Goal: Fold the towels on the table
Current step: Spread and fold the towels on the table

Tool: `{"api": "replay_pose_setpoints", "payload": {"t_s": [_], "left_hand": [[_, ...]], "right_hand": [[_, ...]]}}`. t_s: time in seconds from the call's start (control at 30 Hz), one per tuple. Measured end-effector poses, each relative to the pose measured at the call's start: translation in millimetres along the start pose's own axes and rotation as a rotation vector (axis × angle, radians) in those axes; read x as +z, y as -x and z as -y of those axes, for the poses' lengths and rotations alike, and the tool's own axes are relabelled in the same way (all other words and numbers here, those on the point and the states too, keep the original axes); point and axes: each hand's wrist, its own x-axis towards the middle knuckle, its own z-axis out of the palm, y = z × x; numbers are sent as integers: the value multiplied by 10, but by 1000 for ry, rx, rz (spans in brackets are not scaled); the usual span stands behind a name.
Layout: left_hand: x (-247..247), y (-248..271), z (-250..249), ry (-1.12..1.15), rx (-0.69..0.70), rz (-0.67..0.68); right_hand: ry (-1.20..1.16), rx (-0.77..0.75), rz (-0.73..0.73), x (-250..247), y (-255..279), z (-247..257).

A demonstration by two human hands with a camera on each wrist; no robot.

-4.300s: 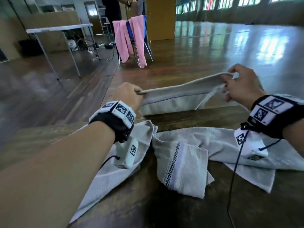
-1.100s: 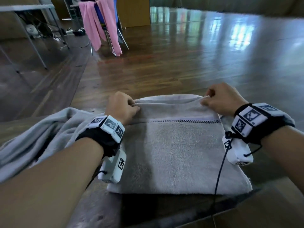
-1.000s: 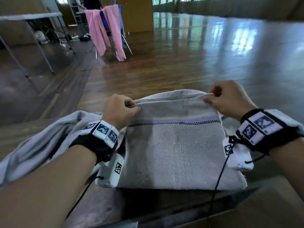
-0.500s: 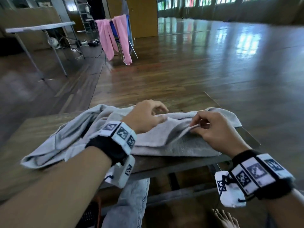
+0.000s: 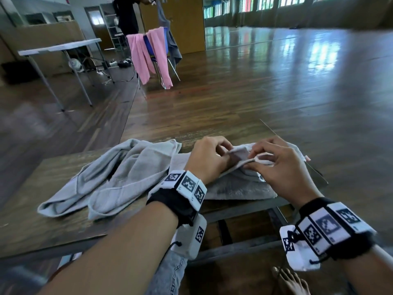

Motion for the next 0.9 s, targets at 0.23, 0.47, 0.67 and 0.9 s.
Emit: {"api": "replay_pose_setpoints", "payload": {"t_s": [0.23,0.47,0.67,0.9], "left_hand": [[122,24,-62,30,12,86],[126,1,-71,12,34,104],[145,-76,-31,-90,83,115],[1,-219,-98,-123,94,217]], "right_hand": [[-5,-7,20,-7,-37,-63],[-11,32,2,13,-69,-106],[-22,17,0,69,-118,-112],[-48,-4,-3,124,-166,-129]]}}
